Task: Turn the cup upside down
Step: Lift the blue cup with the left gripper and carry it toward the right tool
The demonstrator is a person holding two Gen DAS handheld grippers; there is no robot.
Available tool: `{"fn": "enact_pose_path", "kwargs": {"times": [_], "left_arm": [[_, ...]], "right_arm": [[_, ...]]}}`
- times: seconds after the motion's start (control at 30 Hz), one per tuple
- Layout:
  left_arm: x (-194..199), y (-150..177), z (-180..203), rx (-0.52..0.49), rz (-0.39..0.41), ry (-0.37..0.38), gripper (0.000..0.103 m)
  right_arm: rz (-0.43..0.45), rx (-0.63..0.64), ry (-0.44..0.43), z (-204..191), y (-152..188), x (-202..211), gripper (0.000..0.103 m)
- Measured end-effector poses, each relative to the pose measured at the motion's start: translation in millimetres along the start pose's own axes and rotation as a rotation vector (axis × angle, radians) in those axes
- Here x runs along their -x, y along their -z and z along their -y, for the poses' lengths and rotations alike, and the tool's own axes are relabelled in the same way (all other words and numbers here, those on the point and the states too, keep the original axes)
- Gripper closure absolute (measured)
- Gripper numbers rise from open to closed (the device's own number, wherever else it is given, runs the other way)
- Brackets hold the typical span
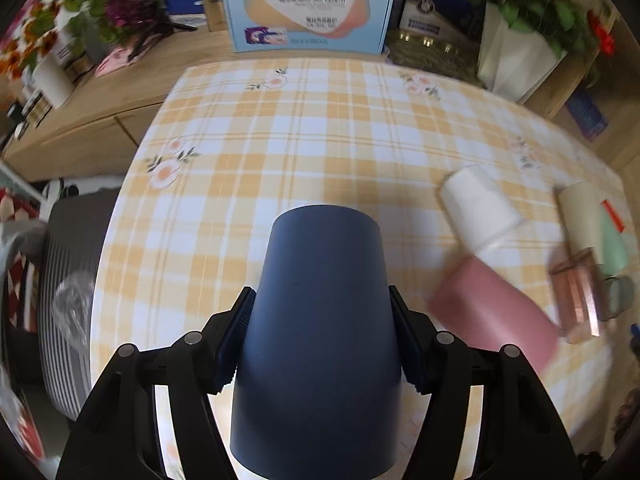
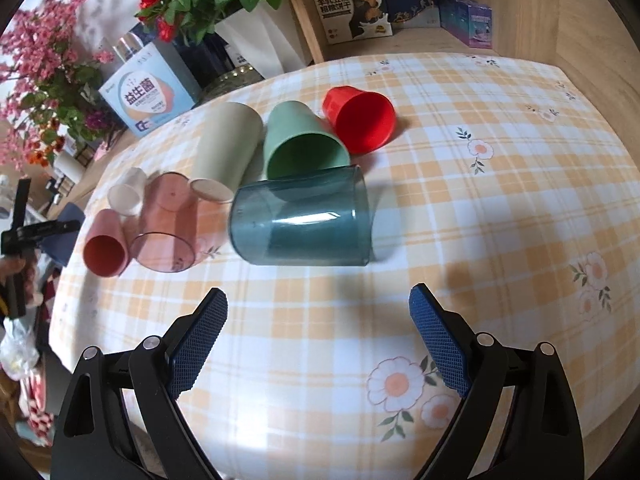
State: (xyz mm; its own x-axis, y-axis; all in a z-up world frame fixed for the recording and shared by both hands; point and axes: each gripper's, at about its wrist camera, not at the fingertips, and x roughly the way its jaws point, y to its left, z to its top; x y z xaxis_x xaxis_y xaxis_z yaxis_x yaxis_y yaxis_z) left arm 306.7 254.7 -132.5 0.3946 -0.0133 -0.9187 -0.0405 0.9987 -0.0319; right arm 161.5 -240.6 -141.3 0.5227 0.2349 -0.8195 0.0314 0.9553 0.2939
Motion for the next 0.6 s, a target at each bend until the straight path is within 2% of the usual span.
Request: {"fn": "enact_pose_path", "kwargs": {"times": [0.1, 0.27, 0.4, 0.6], "left_arm": [[31, 16, 20, 0.001, 0.039, 0.023, 0.040], [70, 49, 92, -0.052, 0.083, 0.124, 0.040], [76, 76, 156, -0.079, 0.093, 0.220, 0.040], [55, 115, 264, -0.107, 0.060, 0.373, 0.040]], "right_arm": [[0.020, -0.016, -0.016, 2, 2, 8, 0.014], [0.073, -0.057, -0.024, 19, 5, 31, 0.014], [0.110, -0.086, -0.002, 47, 11, 51, 0.014], [0.127, -0.126, 0.053, 97, 23, 73, 0.014]]}}
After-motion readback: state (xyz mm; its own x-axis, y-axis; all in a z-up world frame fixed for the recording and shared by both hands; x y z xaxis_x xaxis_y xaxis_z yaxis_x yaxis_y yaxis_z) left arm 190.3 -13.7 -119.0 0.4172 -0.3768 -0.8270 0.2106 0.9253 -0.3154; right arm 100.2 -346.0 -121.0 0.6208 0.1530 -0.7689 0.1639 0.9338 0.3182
